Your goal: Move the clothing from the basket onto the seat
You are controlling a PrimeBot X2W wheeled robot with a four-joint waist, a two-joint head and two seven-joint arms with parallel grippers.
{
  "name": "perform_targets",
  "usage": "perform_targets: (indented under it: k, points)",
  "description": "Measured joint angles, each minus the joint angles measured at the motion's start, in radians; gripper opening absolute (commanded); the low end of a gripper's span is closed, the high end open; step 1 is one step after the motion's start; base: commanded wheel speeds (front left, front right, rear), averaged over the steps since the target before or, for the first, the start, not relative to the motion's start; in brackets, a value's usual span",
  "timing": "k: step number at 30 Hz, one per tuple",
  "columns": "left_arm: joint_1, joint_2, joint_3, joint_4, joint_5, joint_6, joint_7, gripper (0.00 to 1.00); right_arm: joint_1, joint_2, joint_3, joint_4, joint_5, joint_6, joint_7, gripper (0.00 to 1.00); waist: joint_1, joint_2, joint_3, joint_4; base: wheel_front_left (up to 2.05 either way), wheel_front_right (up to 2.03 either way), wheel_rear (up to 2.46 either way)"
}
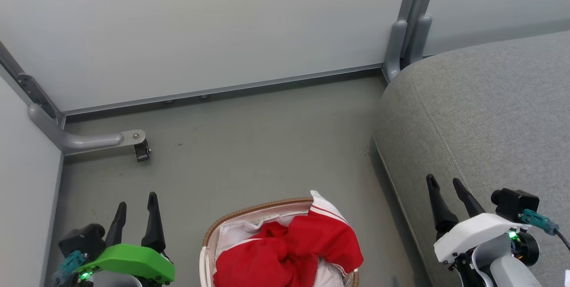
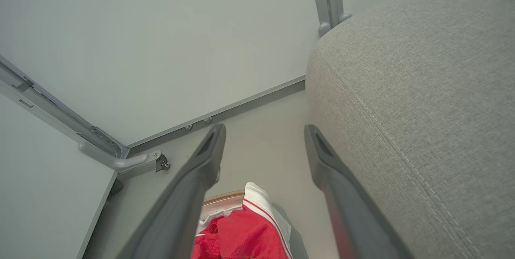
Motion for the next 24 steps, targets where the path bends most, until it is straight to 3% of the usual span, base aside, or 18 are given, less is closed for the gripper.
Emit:
perform_targets:
  k: [24]
  points:
    - [-0.007, -0.016, -0.062, 0.002, 0.223, -0.016, -0.057, 1.0, -0.007, -0.004, 0.025, -0.004, -0.22, 0.0, -0.057, 1.0, 0.0, 0.0, 0.032, -0.006, 0.0, 0.0, 0.0]
